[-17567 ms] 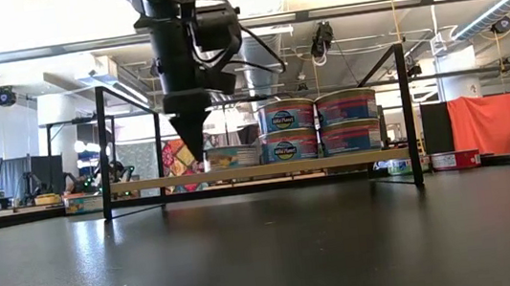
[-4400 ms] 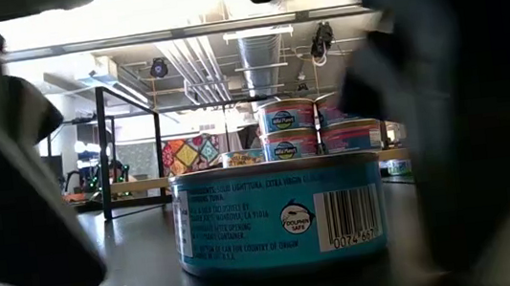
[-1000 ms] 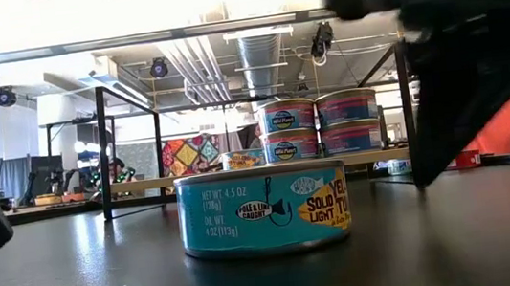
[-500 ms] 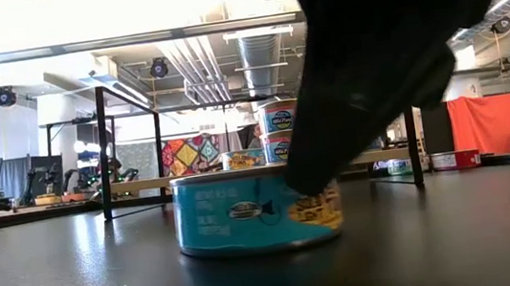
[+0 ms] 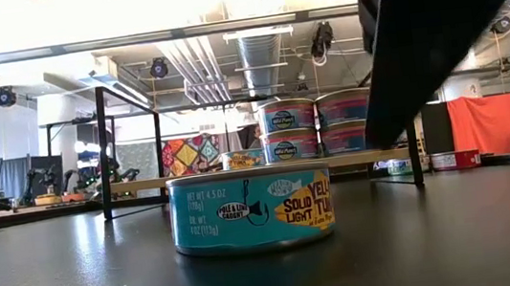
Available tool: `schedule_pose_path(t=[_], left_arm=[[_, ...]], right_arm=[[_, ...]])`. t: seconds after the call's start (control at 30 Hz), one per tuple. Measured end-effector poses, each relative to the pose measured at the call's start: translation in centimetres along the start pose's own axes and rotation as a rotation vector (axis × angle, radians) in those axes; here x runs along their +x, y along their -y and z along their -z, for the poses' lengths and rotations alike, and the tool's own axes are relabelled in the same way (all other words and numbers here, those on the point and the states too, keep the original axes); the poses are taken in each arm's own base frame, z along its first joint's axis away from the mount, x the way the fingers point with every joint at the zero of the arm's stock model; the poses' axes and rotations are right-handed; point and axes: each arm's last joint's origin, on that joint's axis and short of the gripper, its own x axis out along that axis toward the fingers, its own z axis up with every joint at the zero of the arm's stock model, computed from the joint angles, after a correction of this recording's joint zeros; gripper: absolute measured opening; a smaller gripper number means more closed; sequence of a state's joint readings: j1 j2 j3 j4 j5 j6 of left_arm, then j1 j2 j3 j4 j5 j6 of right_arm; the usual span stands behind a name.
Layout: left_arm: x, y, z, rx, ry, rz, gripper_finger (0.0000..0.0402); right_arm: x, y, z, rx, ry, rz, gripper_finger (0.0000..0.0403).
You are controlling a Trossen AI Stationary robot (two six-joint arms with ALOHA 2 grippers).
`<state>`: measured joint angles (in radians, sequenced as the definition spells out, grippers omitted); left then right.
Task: Stack canned seafood by type on shelf
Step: Stack the top left light blue tuna can on the light blue tuna can
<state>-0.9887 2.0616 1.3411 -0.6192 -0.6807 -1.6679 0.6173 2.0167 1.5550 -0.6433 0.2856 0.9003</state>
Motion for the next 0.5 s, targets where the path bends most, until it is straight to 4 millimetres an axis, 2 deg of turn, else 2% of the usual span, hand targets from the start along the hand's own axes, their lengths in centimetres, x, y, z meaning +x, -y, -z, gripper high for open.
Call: schedule_pose_path(t=[0.13,0.3,0.4,0.5], left_arm=[[0.2,-0.3,-0.3,-0.019,0.033,-0.012,0.0339],[-1.1,-1.3,-1.5,-0.031,0.112,-0.065,0.0339],[-2.0,-2.3,-2.1,0.006,0.127,-0.12,0.0339],[-2.9,-2.8,-2.4,0.022,0.132,-0.121,0.0339]], right_arm=[[1.7,-0.9,-0.2,0.023,0.078,-0.061,0.0013],[3.0,-1.3,-3.0,0.112,0.23,-0.191,0.0013],[3.0,-0.8,-4.8,0.153,0.312,-0.211,0.0013],[2.1,0.0,-6.5,0.143,0.359,-0.196,0.0013]])
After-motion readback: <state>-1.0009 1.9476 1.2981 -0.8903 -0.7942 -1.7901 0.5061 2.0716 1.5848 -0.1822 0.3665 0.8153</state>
